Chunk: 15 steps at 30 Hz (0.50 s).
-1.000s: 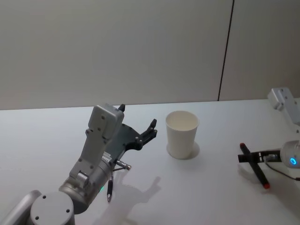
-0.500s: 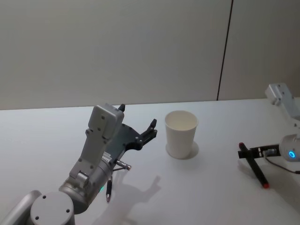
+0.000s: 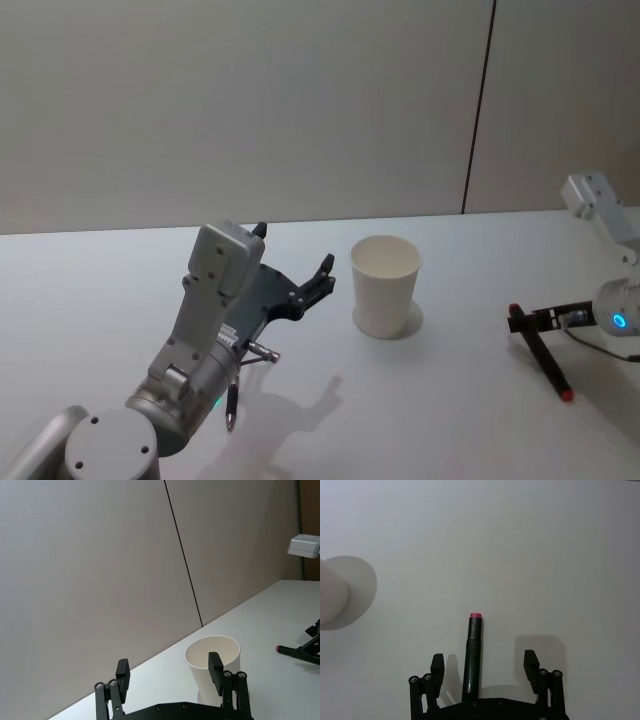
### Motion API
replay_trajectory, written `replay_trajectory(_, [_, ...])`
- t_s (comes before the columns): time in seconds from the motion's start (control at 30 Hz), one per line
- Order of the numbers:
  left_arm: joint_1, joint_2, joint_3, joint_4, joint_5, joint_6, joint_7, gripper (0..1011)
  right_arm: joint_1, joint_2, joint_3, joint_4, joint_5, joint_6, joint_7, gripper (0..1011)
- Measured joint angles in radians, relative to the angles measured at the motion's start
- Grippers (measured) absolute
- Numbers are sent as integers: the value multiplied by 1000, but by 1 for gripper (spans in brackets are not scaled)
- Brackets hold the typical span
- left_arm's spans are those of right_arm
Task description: Place the pen into the pen holder.
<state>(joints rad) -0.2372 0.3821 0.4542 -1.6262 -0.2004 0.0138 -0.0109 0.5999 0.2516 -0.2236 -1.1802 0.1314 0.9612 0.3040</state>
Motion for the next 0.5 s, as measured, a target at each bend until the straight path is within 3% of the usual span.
replay_trajectory(0.5, [0, 0, 0, 0, 0, 0, 0, 1003, 37, -15, -13, 68, -29, -24, 33, 1002])
